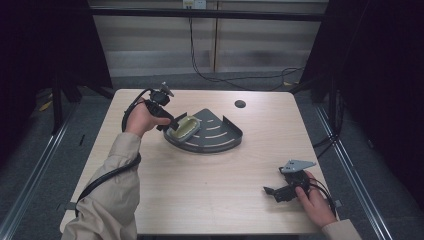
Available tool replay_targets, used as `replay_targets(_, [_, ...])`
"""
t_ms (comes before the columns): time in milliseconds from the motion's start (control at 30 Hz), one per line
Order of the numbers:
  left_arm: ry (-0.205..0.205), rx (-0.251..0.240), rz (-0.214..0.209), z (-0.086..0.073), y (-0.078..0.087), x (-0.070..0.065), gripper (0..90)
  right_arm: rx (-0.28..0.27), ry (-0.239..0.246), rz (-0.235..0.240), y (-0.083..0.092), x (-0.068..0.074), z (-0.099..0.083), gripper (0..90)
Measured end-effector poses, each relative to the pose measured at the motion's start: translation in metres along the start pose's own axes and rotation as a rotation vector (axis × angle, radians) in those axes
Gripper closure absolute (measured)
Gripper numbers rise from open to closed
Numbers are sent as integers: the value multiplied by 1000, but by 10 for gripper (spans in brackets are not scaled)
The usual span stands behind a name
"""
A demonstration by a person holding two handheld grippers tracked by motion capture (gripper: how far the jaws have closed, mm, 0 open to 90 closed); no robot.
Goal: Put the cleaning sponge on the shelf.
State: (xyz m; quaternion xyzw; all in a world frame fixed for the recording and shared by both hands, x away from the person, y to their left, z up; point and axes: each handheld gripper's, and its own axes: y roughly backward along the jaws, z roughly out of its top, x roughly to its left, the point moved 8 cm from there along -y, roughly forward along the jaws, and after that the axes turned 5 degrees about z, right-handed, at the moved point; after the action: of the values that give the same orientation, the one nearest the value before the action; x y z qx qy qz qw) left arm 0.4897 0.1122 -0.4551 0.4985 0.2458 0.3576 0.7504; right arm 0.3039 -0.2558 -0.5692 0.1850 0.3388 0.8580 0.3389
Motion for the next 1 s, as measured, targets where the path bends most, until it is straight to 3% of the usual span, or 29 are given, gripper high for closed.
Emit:
replay_targets(467, [16,20,-38,-36,-1,3,171,1,-2,0,0,0,0,19])
replay_targets(700, [48,41,-67,-50,-2,1,171,2,0,1,0,0,0,19])
replay_targets(1000, [51,52,-102,-71,-3,-3,173,2,0,0,0,0,0,19])
